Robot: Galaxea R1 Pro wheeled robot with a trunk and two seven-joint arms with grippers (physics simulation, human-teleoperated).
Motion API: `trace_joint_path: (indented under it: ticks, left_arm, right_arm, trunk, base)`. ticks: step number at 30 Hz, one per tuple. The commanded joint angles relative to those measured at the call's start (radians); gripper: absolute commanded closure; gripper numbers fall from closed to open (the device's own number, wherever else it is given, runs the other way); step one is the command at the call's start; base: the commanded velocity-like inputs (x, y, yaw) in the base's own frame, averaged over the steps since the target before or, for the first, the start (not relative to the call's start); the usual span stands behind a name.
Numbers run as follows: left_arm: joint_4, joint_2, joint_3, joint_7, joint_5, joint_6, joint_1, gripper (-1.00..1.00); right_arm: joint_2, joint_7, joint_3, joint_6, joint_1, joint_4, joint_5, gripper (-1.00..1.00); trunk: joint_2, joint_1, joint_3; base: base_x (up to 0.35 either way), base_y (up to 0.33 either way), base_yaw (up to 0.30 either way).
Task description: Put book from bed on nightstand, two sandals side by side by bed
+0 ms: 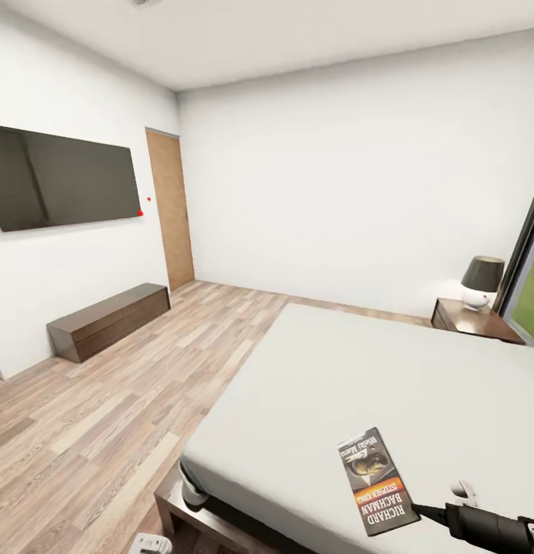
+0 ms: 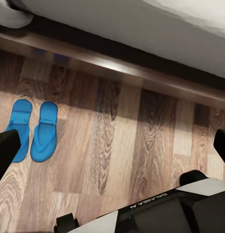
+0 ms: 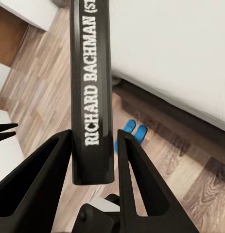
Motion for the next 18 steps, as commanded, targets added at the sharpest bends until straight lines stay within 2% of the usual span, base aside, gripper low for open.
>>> trace_joint_path:
  ticks: [1, 18]
  left_arm:
    - [0.0, 0.0, 0.006, -0.002, -0.011, -0.005, -0.001, -1.0]
    - [0.0, 0.0, 0.006, -0.001, -0.011, -0.005, -0.001, -1.0]
  right_arm:
    - [-0.001, 0.002, 0.003, 0.01, -0.001, -0.001, -0.012, 1.0]
    - [-0.001, 0.0, 0.003, 0.01, -0.001, -0.001, -0.012, 1.0]
  trunk:
    - [-0.002, 0.0, -0.002]
    - [-0.002, 0.0, -0.002]
  base:
    - [0.0, 0.0, 0.293]
    - [0.0, 0.0, 0.293]
